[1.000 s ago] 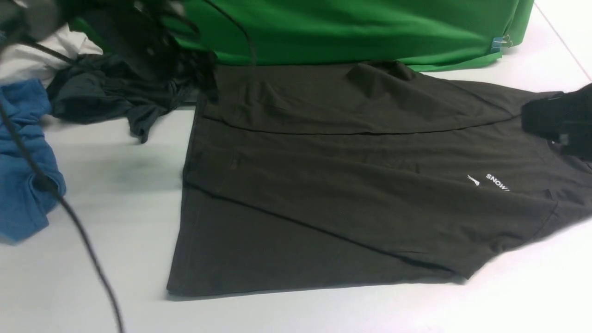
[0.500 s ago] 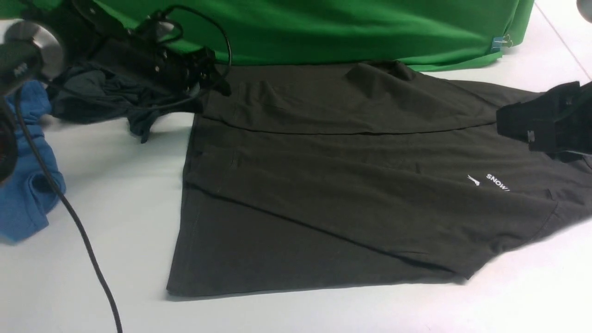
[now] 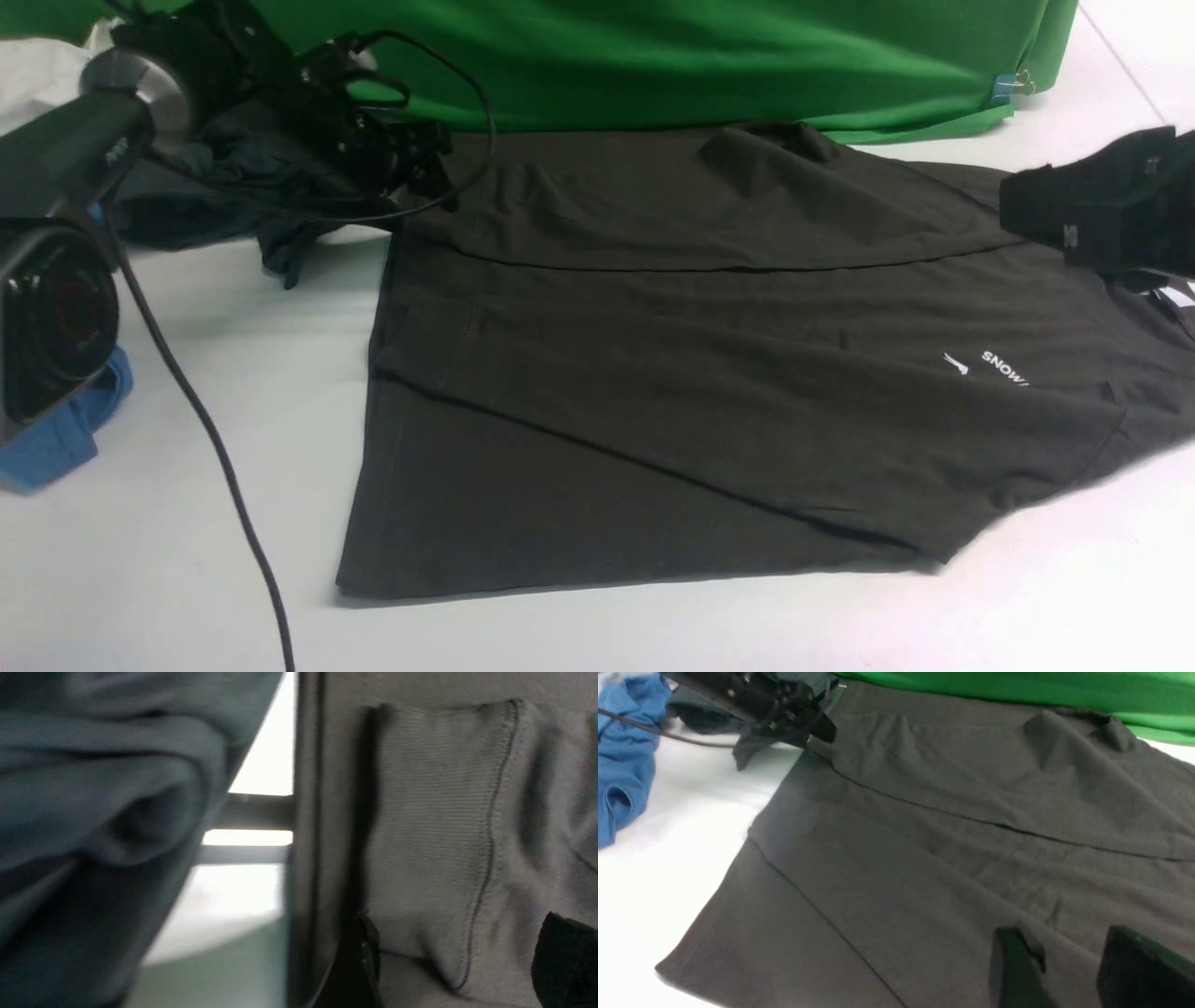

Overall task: Fold a long-sleeved shirt on a white desktop.
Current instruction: 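Grab the top left corner of the dark shirt with the left gripper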

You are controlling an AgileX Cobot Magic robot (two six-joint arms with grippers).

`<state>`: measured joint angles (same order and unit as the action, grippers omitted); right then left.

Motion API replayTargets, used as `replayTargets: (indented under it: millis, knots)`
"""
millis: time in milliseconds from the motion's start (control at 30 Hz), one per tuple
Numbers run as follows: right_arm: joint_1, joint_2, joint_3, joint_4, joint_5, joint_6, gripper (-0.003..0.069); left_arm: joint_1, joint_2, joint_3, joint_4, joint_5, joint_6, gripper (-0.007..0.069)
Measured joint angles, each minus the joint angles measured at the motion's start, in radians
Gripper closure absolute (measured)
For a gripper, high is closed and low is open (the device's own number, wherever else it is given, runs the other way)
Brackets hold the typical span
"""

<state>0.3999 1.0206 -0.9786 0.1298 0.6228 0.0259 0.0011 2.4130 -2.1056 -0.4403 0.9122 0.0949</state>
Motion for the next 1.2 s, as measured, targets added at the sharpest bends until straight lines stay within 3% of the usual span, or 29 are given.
replayTargets:
  millis: [267, 667, 1067, 1200]
  knots:
    - [0.0, 0.0, 0.0, 0.0, -0.006, 0.0, 0.0411, -0.02, 0.03, -0.001, 0.009, -0.035, -0.001, 0.0132]
    - [0.0, 0.0, 0.0, 0.0, -0.011, 0.001, 0.0411, -0.023, 0.031, -0.032, 0.158, 0.009, -0.047, 0.0132]
    - [0.0, 0.0, 0.0, 0.001, -0.027, 0.001, 0.0411, -0.023, 0.035, -0.032, 0.102, -0.071, -0.038, 0.0134]
    - [0.0, 0.0, 0.0, 0.001, -0.029, 0.001, 0.041, -0.023, 0.04, -0.032, 0.102, -0.071, -0.027, 0.0167]
